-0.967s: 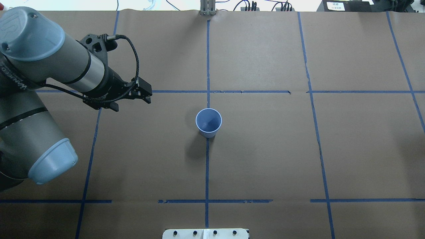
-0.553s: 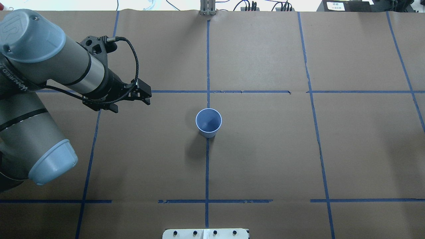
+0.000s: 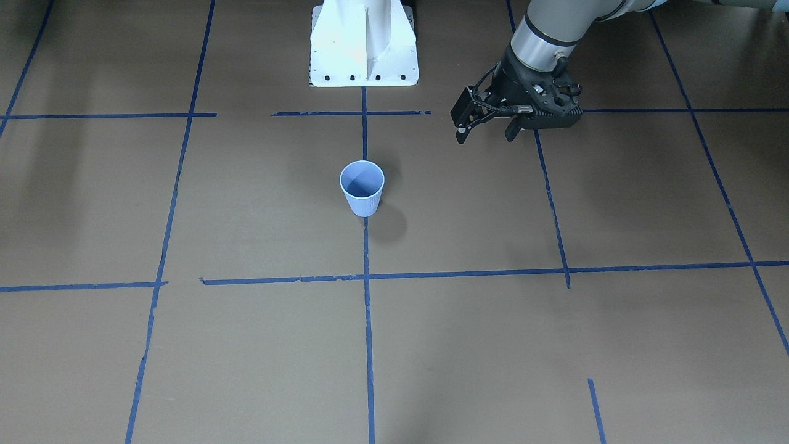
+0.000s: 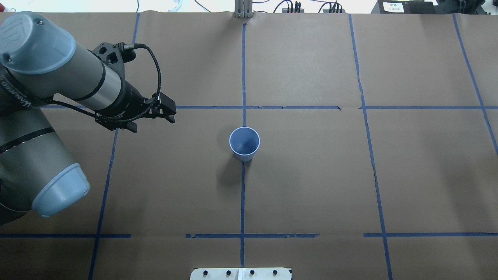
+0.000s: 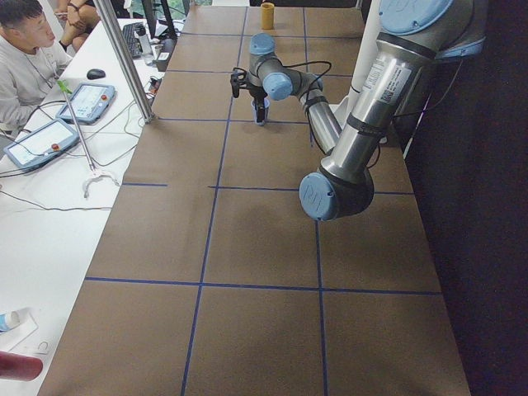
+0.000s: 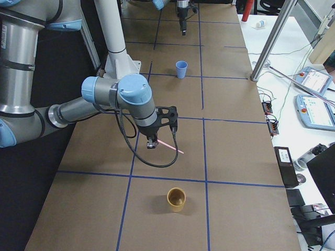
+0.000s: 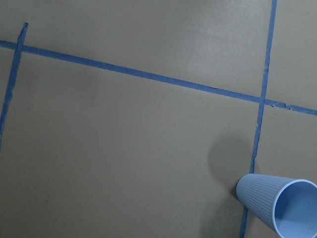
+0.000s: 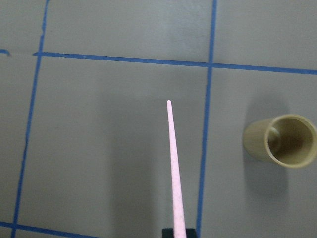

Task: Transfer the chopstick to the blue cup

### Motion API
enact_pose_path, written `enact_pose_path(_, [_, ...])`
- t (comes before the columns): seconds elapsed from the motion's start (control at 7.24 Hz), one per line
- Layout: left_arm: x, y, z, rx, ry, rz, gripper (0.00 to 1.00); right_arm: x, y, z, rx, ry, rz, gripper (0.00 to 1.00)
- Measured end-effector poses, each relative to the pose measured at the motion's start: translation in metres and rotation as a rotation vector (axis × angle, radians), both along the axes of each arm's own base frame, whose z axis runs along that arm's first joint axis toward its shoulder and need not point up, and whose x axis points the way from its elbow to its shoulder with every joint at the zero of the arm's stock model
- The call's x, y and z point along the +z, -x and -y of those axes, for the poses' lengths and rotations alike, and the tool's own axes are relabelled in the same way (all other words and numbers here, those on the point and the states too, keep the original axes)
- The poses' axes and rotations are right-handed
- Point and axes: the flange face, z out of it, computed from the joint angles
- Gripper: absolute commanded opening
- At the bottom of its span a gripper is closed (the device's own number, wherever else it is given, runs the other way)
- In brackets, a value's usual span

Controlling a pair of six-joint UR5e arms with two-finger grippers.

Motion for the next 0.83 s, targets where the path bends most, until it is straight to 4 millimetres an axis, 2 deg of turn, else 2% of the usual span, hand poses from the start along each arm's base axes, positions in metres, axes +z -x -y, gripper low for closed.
enact_pose_path(0.14, [0.002, 0.001, -0.001, 0.001, 0.002, 0.002, 1.0, -0.033, 0.037, 0.036, -0.02, 0.021, 0.051, 0.02])
enact_pose_path(0.41, [0.004, 0.002, -0.002, 0.001, 0.003, 0.004, 1.0, -0.124, 0.133, 0.1, -0.017, 0.142, 0.13, 0.05])
enact_pose_path(0.55, [0.004, 0.002, -0.002, 0.001, 0.004, 0.004, 1.0, -0.176, 0.194, 0.121, -0.021, 0.221, 0.156, 0.05])
enact_pose_path(0.69, [0.004, 0.002, -0.002, 0.001, 0.004, 0.004, 1.0, -0.225, 0.255, 0.131, -0.033, 0.287, 0.179, 0.05])
enact_pose_path(0.83, [0.004, 0.002, -0.002, 0.0, 0.004, 0.004, 1.0, -0.263, 0.312, 0.134, -0.041, 0.339, 0.214, 0.05])
